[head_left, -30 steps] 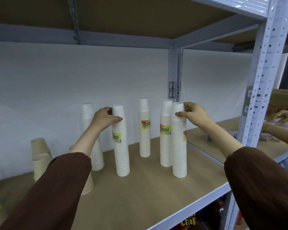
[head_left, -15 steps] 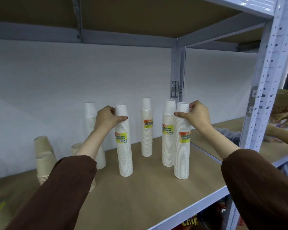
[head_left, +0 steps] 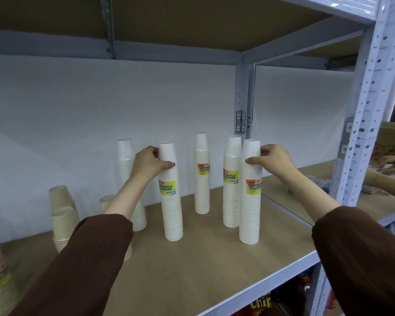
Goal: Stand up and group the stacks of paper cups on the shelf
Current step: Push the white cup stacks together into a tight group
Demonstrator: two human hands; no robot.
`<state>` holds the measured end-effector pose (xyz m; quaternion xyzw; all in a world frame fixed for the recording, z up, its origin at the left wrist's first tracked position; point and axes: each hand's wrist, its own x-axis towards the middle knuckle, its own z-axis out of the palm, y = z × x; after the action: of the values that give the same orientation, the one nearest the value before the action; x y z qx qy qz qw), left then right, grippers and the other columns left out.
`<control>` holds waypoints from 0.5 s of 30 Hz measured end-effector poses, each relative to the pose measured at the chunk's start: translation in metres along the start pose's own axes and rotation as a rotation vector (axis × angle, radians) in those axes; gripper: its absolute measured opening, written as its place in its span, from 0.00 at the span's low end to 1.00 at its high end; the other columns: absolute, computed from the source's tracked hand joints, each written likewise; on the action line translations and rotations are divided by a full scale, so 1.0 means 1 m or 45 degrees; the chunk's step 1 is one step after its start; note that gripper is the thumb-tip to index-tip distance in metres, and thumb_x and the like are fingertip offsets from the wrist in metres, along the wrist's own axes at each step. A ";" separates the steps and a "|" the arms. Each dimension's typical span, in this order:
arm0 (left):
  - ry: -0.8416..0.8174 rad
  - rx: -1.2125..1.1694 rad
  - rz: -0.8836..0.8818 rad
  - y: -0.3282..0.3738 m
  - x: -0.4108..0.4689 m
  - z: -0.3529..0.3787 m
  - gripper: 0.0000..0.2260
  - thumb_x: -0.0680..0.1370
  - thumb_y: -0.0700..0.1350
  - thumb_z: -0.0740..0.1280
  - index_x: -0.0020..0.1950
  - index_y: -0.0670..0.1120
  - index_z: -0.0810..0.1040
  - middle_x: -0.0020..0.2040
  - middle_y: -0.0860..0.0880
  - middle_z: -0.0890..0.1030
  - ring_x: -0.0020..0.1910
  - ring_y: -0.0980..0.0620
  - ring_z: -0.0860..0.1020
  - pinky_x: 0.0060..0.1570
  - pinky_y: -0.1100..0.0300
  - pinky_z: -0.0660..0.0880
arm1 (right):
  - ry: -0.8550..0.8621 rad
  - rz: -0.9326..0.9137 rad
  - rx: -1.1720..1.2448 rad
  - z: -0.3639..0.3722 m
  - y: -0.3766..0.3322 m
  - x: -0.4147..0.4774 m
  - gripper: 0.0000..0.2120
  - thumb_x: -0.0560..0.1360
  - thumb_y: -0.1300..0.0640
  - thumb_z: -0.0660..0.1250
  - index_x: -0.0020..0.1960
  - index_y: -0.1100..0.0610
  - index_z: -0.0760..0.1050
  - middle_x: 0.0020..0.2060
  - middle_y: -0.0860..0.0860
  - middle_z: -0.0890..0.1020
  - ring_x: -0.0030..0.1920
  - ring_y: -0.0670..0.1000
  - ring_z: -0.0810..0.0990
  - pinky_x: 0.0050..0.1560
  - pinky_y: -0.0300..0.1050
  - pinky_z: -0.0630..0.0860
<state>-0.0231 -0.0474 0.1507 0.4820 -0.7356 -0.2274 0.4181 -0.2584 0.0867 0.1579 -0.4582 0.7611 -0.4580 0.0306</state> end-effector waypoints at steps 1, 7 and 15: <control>0.011 -0.002 0.000 0.000 -0.001 0.001 0.26 0.68 0.43 0.74 0.62 0.37 0.71 0.62 0.41 0.76 0.61 0.43 0.74 0.53 0.58 0.69 | 0.012 0.000 0.011 0.001 0.000 -0.001 0.21 0.69 0.58 0.71 0.59 0.67 0.73 0.58 0.61 0.78 0.57 0.59 0.77 0.49 0.46 0.71; 0.070 0.011 0.003 0.004 -0.007 0.005 0.27 0.67 0.45 0.75 0.61 0.37 0.71 0.61 0.40 0.77 0.59 0.42 0.75 0.54 0.54 0.71 | 0.079 0.002 0.036 0.005 0.002 -0.004 0.26 0.68 0.55 0.73 0.60 0.66 0.69 0.58 0.61 0.77 0.57 0.59 0.76 0.47 0.44 0.70; 0.139 0.067 -0.002 0.004 -0.010 0.013 0.28 0.67 0.48 0.75 0.60 0.37 0.69 0.60 0.39 0.75 0.59 0.41 0.74 0.55 0.49 0.72 | 0.166 0.022 0.095 0.007 0.007 -0.007 0.28 0.67 0.54 0.74 0.59 0.66 0.67 0.57 0.62 0.77 0.56 0.59 0.76 0.44 0.44 0.69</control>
<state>-0.0344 -0.0373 0.1428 0.5050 -0.7171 -0.1817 0.4446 -0.2555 0.0885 0.1459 -0.4195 0.7477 -0.5147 0.0019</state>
